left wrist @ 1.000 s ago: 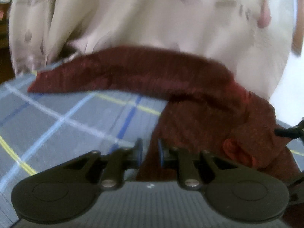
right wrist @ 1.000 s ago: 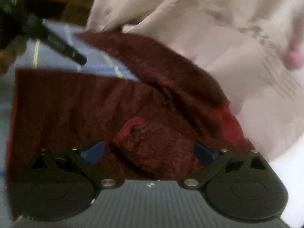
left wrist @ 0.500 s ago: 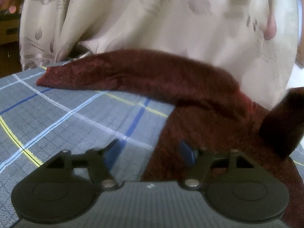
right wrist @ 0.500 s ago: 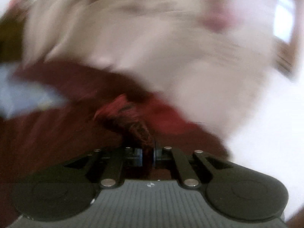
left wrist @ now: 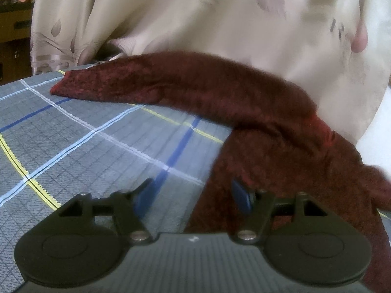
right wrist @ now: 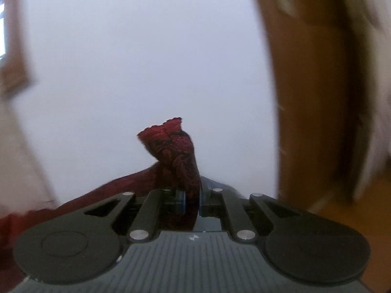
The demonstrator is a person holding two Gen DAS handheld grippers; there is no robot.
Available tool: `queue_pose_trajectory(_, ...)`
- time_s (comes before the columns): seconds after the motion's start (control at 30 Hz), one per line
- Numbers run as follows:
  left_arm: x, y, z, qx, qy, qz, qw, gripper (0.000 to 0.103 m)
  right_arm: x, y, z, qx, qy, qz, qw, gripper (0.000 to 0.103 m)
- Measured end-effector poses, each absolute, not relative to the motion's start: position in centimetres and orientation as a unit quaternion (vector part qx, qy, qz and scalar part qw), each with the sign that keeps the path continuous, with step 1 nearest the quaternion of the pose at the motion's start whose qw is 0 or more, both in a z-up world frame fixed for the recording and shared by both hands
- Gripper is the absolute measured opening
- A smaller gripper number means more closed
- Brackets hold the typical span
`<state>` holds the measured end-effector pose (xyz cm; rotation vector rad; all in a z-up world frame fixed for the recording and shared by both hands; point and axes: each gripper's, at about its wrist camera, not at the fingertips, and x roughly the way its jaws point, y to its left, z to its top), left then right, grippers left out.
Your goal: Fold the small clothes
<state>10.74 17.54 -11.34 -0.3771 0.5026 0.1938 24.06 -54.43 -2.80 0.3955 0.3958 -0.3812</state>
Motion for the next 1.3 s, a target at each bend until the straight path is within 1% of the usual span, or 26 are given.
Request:
queue_pose_trajectory(0.17,10.8,17.5,-11.4,-0.185,0.25,0.1,0.945,0.069,24.4,-59.1,-8.3,0.242,0.232,-0.225,0.915,0.013)
queue_pose_trajectory(0.2,10.8,17.5,-11.4,-0.184,0.251,0.099,0.945,0.069,24.8,-59.8,-9.3,0.261,0.238,-0.22,0.909,0.016)
queue_pose_trajectory(0.23,10.8,17.5,-11.3,-0.181,0.251,0.1,0.946,0.069,24.8,-60.2,-10.1,0.276,0.233,-0.219,0.906,0.024)
queue_pose_trajectory(0.27,10.7,17.4,-11.1,-0.177,0.25,0.102,0.947,0.069,24.2,-60.1,-10.4,0.285,0.22,-0.226,0.905,0.037)
queue_pose_trajectory(0.3,10.5,17.4,-10.7,-0.17,0.249,0.103,0.948,0.069,23.5,-60.2,-10.6,0.302,0.202,-0.229,0.903,0.043)
queue_pose_trajectory(0.33,10.2,17.5,-10.2,-0.167,0.249,0.101,0.949,0.069,22.8,-60.0,-10.5,0.327,0.18,-0.219,0.902,0.047)
queue_pose_trajectory(0.4,9.5,18.2,-9.0,-0.167,0.246,0.079,0.951,0.069,20.5,-58.3,-10.0,0.356,0.152,-0.151,0.91,0.049)
queue_pose_trajectory(0.43,9.3,18.6,-8.4,-0.154,0.252,0.064,0.953,0.069,19.5,-56.4,-9.8,0.356,0.163,-0.09,0.916,0.054)
queue_pose_trajectory(0.5,9.4,19.1,-7.6,-0.119,0.267,0.048,0.955,0.069,18.0,-52.1,-9.9,0.346,0.22,0.027,0.912,0.055)
queue_pose_trajectory(0.53,9.6,19.5,-7.5,-0.106,0.278,0.04,0.954,0.074,16.7,-49.5,-10.1,0.329,0.245,0.083,0.908,0.064)
queue_pose_trajectory(0.57,9.9,19.9,-7.6,-0.1,0.297,0.025,0.949,0.076,15.3,-46.8,-10.3,0.306,0.268,0.125,0.905,0.073)
queue_pose_trajectory(0.63,10.6,20.6,-8.3,-0.108,0.346,-0.022,0.932,0.076,12.4,-41.7,-10.8,0.264,0.314,0.179,0.894,0.075)
queue_pose_trajectory(0.7,11.1,21.0,-9.0,-0.112,0.382,-0.058,0.915,0.077,10.9,-38.4,-11.7,0.251,0.351,0.202,0.879,0.075)
queue_pose_trajectory(0.8,11.0,22.0,-9.6,-0.126,0.38,-0.064,0.914,0.076,8.7,-34.8,-13.0,0.231,0.384,0.206,0.87,0.075)
queue_pose_trajectory(0.87,11.3,22.2,-9.6,-0.133,0.384,-0.086,0.91,0.076,6.9,-32.2,-13.3,0.207,0.384,0.204,0.876,0.077)
queue_pose_trajectory(0.97,11.9,20.9,-9.8,-0.115,0.393,-0.135,0.902,0.076,7.4,-31.2,-12.9,0.205,0.389,0.209,0.873,0.076)
queue_pose_trajectory(1.0,11.9,20.3,-9.8,-0.106,0.397,-0.15,0.899,0.076,7.6,-31.0,-12.8,0.212,0.392,0.212,0.87,0.074)
queue_pose_trajectory(1.03,12.1,19.5,-9.7,-0.097,0.401,-0.169,0.895,0.076,7.9,-30.6,-12.9,0.22,0.396,0.218,0.864,0.063)
queue_pose_trajectory(1.07,12.1,18.9,-9.7,-0.086,0.405,-0.183,0.892,0.076,8.0,-29.9,-13.3,0.224,0.403,0.227,0.858,0.055)
queue_pose_trajectory(1.13,12.2,17.9,-9.6,-0.067,0.409,-0.193,0.889,0.075,8.0,-29.3,-13.4,0.223,0.403,0.235,0.856,0.053)
queue_pose_trajectory(1.17,12.5,17.7,-9.5,-0.066,0.413,-0.197,0.887,0.071,8.2,-29.4,-13.6,0.236,0.403,0.24,0.851,0.044)
queue_pose_trajectory(1.2,12.8,17.8,-9.5,-0.072,0.416,-0.198,0.884,0.045,8.3,-29.6,-14.0,0.253,0.404,0.241,0.845,0.038)
queue_pose_trajectory(1.23,13.3,18.0,-9.6,-0.085,0.425,-0.195,0.88,0.015,8.8,-30.0,-14.4,0.274,0.408,0.235,0.838,0.026)
queue_pose_trajectory(1.27,13.8,18.2,-9.8,-0.106,0.433,-0.191,0.875,0.013,9.1,-30.1,-14.9,0.291,0.411,0.231,0.832,0.022)
queue_pose_trajectory(1.3,14.0,18.6,-10.0,-0.127,0.431,-0.19,0.873,0.013,9.2,-30.2,-15.2,0.306,0.41,0.233,0.827,0.021)
